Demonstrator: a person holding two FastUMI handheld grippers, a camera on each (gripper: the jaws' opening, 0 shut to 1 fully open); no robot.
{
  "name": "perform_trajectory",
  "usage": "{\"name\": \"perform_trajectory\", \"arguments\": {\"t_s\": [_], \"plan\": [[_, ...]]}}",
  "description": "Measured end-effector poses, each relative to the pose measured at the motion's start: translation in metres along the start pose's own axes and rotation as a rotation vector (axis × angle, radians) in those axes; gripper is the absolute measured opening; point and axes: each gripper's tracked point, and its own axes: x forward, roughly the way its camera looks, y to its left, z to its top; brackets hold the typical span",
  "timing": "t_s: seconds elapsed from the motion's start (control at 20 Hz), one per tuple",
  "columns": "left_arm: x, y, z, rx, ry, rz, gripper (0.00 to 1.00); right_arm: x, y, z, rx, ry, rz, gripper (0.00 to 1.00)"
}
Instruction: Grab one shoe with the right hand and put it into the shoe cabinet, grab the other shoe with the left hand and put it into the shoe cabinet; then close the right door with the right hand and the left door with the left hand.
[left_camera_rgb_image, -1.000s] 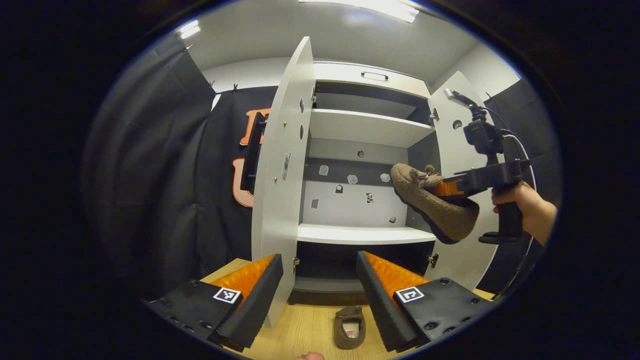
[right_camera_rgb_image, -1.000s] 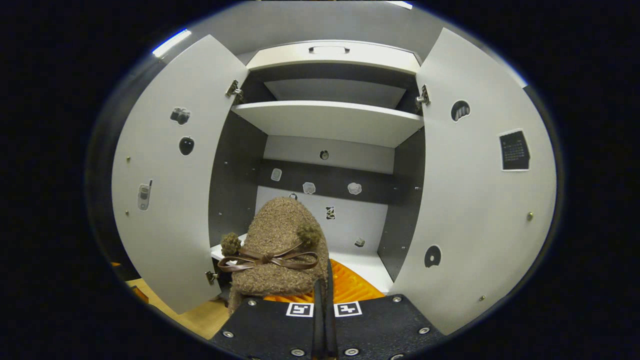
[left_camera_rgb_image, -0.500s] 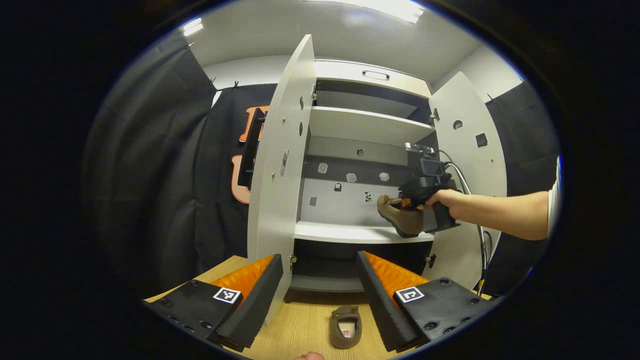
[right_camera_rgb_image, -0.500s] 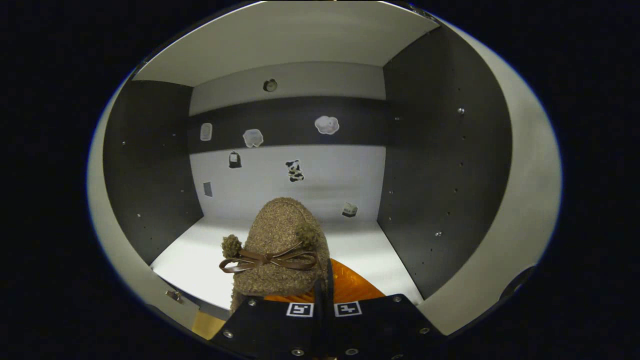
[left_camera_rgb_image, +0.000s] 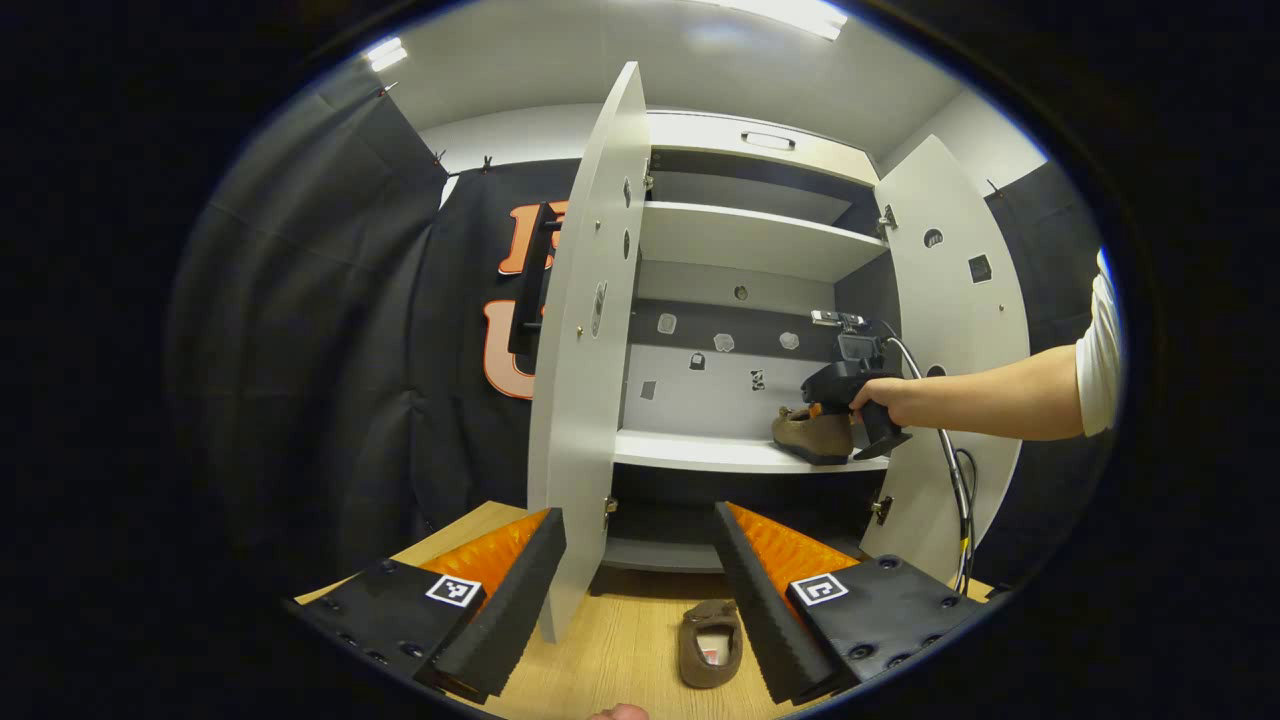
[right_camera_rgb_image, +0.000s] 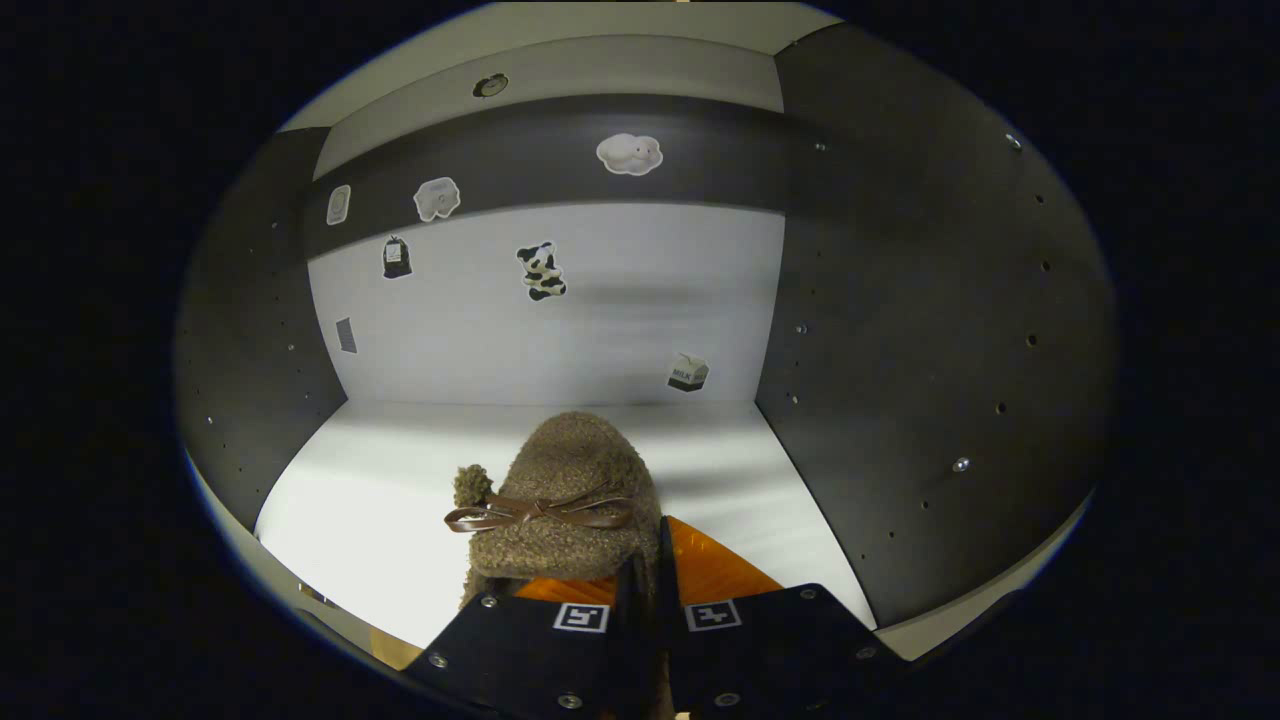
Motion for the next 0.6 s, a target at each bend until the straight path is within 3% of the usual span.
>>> {"name": "perform_trajectory", "arguments": {"t_s": [0.1,0.15,0.2,0.25,0.35,0.6], "plan": [[-0.001,0.002,-0.002,-0.01,0.007,0.006,0.96,-0.003,-0.002,0.002,0.009,0.0,0.004,0.17],[-0.002,0.002,-0.002,-0.019,0.009,0.005,0.96,-0.007,-0.004,0.003,0.013,-0.004,0.008,0.32],[-0.002,0.001,-0.003,-0.028,0.011,0.0,0.96,-0.012,-0.003,0.005,0.018,-0.006,0.024,0.34],[-0.002,0.0,-0.002,-0.036,0.01,-0.005,0.96,-0.021,0.0,0.007,0.025,-0.015,0.049,0.49],[-0.001,-0.003,-0.001,-0.041,0.006,-0.016,0.96,-0.037,0.002,0.017,0.024,-0.06,0.071,0.7],[0.002,-0.014,-0.003,-0.039,0.006,-0.049,0.96,-0.094,0.015,0.023,-0.051,-0.177,0.136,0.85]]}}
